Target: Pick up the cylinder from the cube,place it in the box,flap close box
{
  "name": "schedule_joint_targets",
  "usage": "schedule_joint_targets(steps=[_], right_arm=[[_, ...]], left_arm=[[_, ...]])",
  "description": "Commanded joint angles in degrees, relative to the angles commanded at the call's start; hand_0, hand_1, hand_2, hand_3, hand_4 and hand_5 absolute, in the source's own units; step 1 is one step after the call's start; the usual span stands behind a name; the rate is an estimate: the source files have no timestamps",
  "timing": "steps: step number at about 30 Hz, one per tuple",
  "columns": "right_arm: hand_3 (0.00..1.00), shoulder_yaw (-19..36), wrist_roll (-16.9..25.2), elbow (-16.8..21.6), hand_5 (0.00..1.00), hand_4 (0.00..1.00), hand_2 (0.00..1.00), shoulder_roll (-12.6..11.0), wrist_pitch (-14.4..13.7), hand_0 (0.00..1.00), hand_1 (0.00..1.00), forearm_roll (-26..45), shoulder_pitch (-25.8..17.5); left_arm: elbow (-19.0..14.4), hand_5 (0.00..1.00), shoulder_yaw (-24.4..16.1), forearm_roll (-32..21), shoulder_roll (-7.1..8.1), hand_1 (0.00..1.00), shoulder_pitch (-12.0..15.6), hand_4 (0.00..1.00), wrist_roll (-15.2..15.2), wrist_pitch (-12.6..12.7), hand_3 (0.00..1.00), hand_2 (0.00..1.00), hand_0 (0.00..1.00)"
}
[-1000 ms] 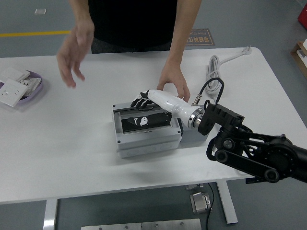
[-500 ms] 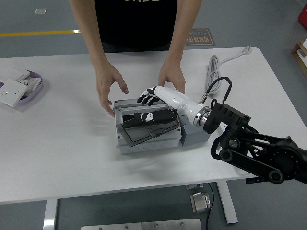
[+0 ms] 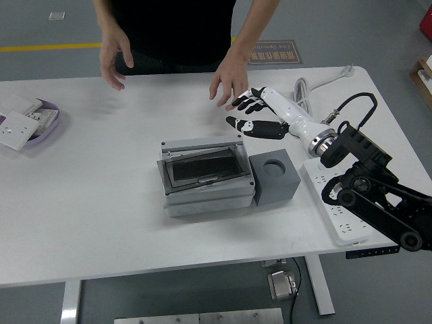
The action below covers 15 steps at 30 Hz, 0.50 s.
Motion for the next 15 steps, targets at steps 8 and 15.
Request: schedule_joint_targets(steps=[8,15], right_arm=[[0.653,10.64,6.02,-3.56,0.539,0.736,0.655,2.26,-2.56,0.679,0.631,8.09,-6.65],[0.654,18.65,9.65,-5.23,0.522,0.733,0.65,2.44,-3.33,0.662,0.623,14.97,-10.7]], left_arm=[[0.01,0.253,1.27,-1.1,0.11,0.647,0.2,0.722,-0.02,0.0,0.668,0.625,0.629],[0.04,0.253,2.35,-1.92,0.42,0.647,0.52,0.722,-0.13,0.01,0.668,0.625,0.629]])
